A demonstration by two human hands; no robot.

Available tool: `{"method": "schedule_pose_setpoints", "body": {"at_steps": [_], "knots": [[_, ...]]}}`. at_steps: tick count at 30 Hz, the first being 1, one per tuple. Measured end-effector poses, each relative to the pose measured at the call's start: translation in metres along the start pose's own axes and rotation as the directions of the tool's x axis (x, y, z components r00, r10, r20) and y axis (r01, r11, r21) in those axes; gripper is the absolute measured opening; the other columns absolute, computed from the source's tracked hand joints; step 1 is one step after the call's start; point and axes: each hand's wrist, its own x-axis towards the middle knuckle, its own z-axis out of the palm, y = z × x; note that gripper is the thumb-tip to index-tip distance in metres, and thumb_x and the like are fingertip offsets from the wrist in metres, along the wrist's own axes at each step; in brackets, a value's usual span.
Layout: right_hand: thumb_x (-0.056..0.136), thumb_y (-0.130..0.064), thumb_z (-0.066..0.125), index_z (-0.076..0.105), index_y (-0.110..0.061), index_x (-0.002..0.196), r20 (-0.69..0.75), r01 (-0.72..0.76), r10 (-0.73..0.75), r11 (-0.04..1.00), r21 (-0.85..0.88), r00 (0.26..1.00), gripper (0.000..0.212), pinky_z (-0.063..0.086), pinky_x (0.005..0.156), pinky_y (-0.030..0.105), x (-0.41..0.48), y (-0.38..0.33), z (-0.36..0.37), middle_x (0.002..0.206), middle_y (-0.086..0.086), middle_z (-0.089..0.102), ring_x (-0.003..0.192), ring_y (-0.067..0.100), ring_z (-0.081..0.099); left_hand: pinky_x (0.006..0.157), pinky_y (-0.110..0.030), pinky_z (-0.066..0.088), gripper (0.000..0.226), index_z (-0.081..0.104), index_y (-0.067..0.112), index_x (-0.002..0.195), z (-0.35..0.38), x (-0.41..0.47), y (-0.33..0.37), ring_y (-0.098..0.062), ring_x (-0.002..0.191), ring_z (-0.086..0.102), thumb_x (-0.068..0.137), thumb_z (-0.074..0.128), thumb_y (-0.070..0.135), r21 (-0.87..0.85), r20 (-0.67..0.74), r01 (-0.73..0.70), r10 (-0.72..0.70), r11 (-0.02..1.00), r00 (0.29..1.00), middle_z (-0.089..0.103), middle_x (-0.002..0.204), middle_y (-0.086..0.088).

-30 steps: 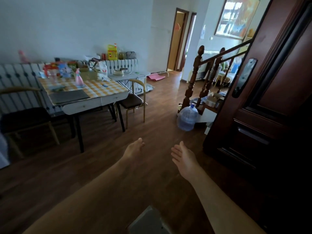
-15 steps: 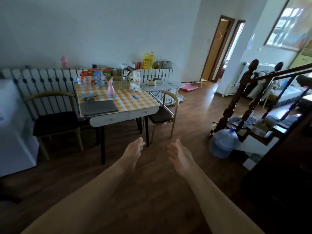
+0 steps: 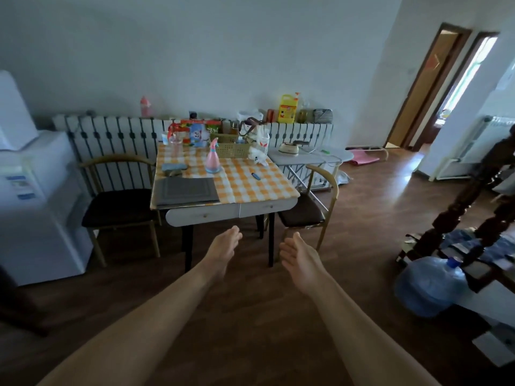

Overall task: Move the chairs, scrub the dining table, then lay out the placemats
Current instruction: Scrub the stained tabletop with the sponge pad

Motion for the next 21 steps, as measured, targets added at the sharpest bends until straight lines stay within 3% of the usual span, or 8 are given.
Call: {"method": "schedule_pose_setpoints", "body": {"at_steps": [10,21], "knots": [[0.102,-0.038,0.035,0.037,-0.003,0.142,0.106,-0.048,0.058,0.994,-0.100,0.993,0.053,0.027,0.115,0.038,0.165,-0.097,-0.028,0.146,0.013,0.041,0.136,0.026,0.037,0.116,-0.035,0.020,0.052,0.027,0.010,0.147,0.053,0.127,0.040,-0.016,0.140,0.030,0.103,0.025,0.037,-0.037,-0.163,-0.018,0.012,0.999,0.986,0.034,0.151,-0.003],[0.101,-0.036,0.038,0.041,-0.003,0.138,0.235,-0.176,0.218,0.966,-0.188,0.947,0.050,0.031,0.113,0.041,0.278,-0.084,0.060,0.139,0.012,0.047,0.130,0.028,0.043,0.117,-0.035,0.020,0.050,0.037,0.009,0.143,-0.034,0.213,0.057,-0.018,0.139,0.032,0.102,0.029,0.037,-0.096,-0.419,0.011,-0.050,0.995,0.906,0.038,0.149,-0.004]]}}
